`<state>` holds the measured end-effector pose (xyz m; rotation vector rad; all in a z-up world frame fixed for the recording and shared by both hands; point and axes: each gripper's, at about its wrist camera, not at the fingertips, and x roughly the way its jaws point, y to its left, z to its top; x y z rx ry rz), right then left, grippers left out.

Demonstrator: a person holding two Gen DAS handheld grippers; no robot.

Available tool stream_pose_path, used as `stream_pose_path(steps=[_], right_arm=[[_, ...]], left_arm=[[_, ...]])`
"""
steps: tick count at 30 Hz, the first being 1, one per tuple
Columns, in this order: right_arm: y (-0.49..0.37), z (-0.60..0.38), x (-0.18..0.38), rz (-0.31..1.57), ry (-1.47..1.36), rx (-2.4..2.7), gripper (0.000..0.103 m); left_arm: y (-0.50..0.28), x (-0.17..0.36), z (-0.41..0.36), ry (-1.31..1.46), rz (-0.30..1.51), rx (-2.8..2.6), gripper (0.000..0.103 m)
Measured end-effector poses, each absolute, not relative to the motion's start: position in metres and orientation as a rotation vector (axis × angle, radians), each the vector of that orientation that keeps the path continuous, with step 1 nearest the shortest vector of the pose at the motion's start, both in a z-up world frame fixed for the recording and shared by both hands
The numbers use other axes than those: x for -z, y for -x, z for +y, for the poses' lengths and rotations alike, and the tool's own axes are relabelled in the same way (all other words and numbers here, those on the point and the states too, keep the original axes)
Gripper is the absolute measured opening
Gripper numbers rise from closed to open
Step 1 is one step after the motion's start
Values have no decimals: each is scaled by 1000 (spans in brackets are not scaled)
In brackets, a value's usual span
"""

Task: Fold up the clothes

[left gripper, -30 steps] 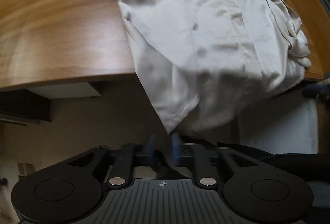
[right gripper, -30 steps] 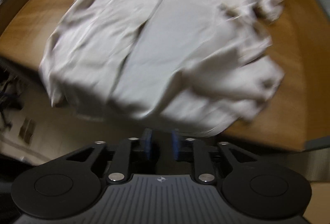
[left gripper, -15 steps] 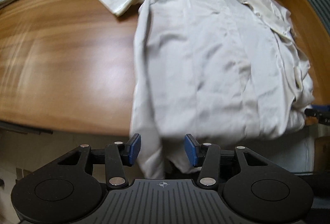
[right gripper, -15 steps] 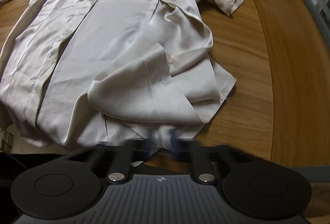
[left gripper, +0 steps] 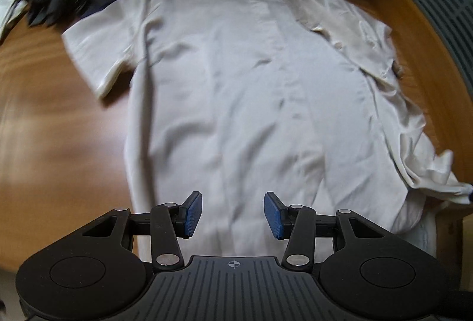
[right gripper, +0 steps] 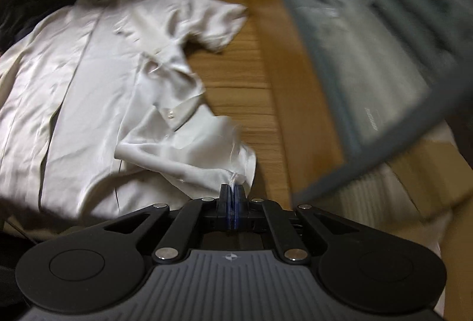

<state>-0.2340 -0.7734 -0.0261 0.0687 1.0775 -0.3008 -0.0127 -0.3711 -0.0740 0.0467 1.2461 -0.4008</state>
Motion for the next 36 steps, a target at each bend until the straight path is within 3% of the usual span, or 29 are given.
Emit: stream_pose_path(steps=[14, 27, 32, 36], right_arm=[[292, -702, -20, 939, -361, 578, 2], [308, -615, 62, 1023, -556, 674, 3], [305, -622, 70, 1002, -562, 694, 16], [297, -644, 75, 987, -548, 694, 17]], left_arm=[[-88, 66, -416, -181, 1235, 639, 49], [-152, 80, -465, -318, 1215, 782, 49], [-172, 85, -492, -346, 1211, 818, 49], [-180, 92, -511, -356, 1226, 838, 49]])
